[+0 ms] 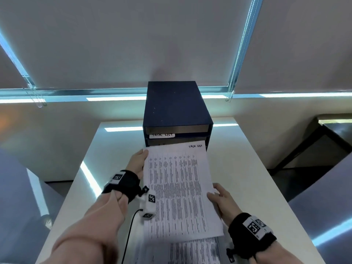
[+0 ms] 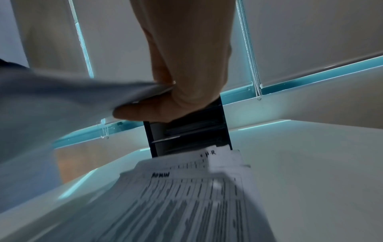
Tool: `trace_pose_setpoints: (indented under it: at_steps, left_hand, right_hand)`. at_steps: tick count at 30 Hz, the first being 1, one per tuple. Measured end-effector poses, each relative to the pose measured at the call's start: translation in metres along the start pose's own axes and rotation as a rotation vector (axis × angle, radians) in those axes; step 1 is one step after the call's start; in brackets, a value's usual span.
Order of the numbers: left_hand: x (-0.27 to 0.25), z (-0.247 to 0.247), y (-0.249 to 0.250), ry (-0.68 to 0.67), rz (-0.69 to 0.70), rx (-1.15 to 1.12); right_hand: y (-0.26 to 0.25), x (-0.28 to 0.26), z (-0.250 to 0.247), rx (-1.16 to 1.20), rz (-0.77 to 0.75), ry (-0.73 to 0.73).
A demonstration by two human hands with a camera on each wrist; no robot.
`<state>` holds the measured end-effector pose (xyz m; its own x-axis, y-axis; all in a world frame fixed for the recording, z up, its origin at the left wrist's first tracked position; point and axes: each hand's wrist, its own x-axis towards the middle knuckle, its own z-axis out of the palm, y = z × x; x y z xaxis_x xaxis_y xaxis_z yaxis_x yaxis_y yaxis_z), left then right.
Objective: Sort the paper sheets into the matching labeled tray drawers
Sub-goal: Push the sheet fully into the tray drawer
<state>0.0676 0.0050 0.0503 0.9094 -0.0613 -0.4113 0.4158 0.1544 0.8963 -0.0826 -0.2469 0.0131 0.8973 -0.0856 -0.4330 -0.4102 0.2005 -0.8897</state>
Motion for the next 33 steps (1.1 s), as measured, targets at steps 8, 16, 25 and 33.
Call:
trace_pose_setpoints:
  at_steps: [8,16,25,33]
  left_hand:
    - [0.029,0.025,0.031,-0.096,-0.102,0.084]
    - [-0.008,0.019,0.010,-0.291,-0.103,0.140]
    - [0.048,0.041,0.013,0.020,0.076,-0.147]
    - [0.071,0.056,0.042,-0.047,0.153,-0.353]
  right_hand:
    - [-0.069,0.053,-0.007,0.043,0.074,0.054]
    - [-0.138,0.131,0.014,-0.005,-0.035,0.080]
    - [-0.123,0.141,0.018,0.230,0.038,0.050]
    - [-0.140,0.180,0.056,0.557,-0.038,-0.069]
